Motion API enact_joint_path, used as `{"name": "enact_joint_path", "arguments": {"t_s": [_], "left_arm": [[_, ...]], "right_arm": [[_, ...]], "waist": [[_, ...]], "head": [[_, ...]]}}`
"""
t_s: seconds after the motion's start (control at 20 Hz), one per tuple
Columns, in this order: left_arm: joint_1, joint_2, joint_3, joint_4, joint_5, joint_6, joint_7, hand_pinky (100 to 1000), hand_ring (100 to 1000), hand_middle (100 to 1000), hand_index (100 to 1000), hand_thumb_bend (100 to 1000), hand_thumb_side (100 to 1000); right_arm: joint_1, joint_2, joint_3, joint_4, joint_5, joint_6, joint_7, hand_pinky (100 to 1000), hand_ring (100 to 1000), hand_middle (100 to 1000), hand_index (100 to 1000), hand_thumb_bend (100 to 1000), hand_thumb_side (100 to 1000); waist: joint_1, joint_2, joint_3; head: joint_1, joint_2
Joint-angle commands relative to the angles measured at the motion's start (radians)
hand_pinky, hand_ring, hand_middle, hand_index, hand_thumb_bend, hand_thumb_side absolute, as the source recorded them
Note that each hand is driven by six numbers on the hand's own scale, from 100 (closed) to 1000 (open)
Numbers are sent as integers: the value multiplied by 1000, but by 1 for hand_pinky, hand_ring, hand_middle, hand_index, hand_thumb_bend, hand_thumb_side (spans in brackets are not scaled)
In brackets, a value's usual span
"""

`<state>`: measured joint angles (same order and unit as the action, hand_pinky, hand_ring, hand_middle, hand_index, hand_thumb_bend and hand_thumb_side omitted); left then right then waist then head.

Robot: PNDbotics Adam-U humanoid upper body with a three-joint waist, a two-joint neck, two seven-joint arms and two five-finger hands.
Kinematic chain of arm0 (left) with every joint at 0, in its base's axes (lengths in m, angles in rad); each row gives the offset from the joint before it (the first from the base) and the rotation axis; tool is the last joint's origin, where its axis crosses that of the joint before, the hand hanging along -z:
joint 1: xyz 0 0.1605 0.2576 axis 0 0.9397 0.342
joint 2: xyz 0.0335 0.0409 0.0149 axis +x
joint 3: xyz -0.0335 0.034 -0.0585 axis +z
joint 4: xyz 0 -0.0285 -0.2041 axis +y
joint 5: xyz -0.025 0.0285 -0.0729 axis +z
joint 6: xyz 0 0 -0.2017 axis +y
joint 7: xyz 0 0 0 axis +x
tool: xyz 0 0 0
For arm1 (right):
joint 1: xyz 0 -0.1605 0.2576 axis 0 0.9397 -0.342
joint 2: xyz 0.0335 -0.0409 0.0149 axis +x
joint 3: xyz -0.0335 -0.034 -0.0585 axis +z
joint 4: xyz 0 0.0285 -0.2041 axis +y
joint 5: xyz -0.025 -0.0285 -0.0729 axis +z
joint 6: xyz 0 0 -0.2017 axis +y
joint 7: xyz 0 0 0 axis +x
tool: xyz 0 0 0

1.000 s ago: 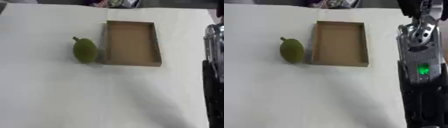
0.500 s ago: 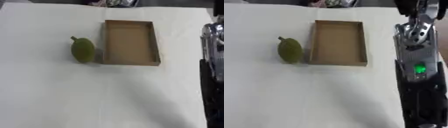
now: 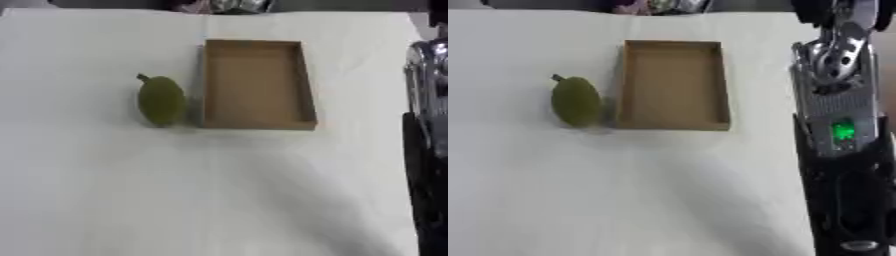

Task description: Pick up objects on the table and place them in the box.

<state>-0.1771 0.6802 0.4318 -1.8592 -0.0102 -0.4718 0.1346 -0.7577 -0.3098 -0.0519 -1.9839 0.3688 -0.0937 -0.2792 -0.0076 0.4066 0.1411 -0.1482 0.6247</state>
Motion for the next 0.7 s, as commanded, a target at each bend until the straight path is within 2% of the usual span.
{"name": "enact_joint_path", "arguments": {"t_s": [0.05,0.2,0.35,0.55,0.7], "left_arm": [[-13,117,-34,45,-50,-21,-33,847,805,756,865,100,324],[-31,190,-88,93,-95,-27,-73,874,819,776,883,100,330],[-58,262,-148,139,-139,-40,-117,902,840,803,902,100,289],[-103,362,-244,190,-201,-57,-178,919,855,814,903,100,339],[-137,401,-306,197,-242,-66,-224,942,875,824,916,100,362]], "right_arm": [[-22,-36,-4,-16,10,8,2,675,316,587,729,100,550],[-28,-47,-1,-16,13,10,6,675,317,587,729,100,549],[-34,-51,2,-16,15,13,10,674,316,587,729,100,547],[-42,-50,6,-16,15,14,18,675,316,586,729,100,546],[-47,-44,10,-16,12,13,22,675,315,586,729,100,546]], "waist": [[8,-19,-3],[12,-22,-8],[12,-24,-13],[10,-26,-23],[10,-26,-32]], "head": [[-2,4],[2,4],[7,3],[20,1],[30,0]]}}
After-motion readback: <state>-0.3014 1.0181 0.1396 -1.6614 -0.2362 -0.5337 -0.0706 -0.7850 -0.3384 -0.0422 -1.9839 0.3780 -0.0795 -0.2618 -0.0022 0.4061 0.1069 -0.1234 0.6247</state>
